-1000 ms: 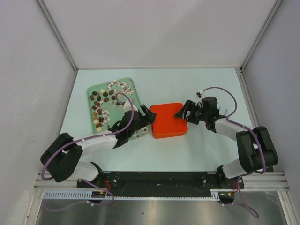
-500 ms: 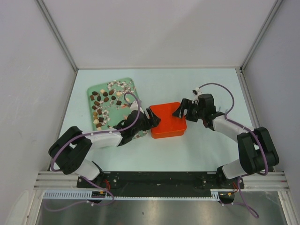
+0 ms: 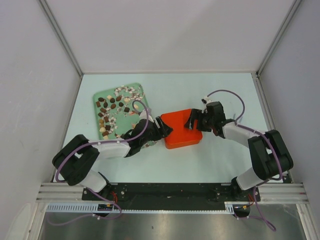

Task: Pack the chocolate
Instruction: Close the box lid on the packing box.

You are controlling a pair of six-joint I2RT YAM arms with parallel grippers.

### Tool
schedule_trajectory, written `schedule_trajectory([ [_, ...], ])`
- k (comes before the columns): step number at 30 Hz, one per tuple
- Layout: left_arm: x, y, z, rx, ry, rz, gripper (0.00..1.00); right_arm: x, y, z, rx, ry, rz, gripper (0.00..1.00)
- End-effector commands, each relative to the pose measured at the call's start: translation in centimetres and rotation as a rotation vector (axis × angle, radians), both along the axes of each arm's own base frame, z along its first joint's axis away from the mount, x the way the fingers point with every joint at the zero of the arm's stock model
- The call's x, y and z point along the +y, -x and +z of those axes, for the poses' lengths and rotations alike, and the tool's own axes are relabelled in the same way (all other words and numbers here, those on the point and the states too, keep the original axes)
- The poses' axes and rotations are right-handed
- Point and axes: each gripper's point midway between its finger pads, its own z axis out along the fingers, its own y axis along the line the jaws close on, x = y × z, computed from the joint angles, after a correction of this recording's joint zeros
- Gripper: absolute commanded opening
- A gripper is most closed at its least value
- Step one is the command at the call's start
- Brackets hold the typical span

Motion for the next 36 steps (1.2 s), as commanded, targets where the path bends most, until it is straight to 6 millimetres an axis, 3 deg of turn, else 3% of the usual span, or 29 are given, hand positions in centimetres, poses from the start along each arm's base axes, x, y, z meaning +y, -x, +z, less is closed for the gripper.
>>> schedule_trajectory([
  [1,-2.4,0.4,4.3,-0.074,0.158,-0.065,0.72,0.7,-0.4,-0.1,-0.01,0.026,0.028,0.89],
  [5,-2.4,0.4,4.5,-0.079,0.159,-0.07,0.72,1.2,-0.4,0.4,-0.019,0.004,0.041,0.89],
  [12,-2.5,0.5,3.9,-0.066,0.145,-0.071,0.7,1.6,-0.6,3.7,-0.08,-0.043,0.045,0.89],
  [23,-2.1,0.4,4.4,-0.084,0.144,-0.059,0.75,1.9,-1.0,6.9,-0.138,-0.084,0.032,0.94],
  [29,-2.4,0.6,4.1,-0.074,0.149,-0.074,0.76,2.3,-0.6,6.8,-0.119,-0.08,0.05,0.95],
  [36,-2.5,0.7,5.0,-0.092,0.16,-0.078,0.74,2.1,-0.7,4.9,-0.088,-0.015,0.041,0.95],
])
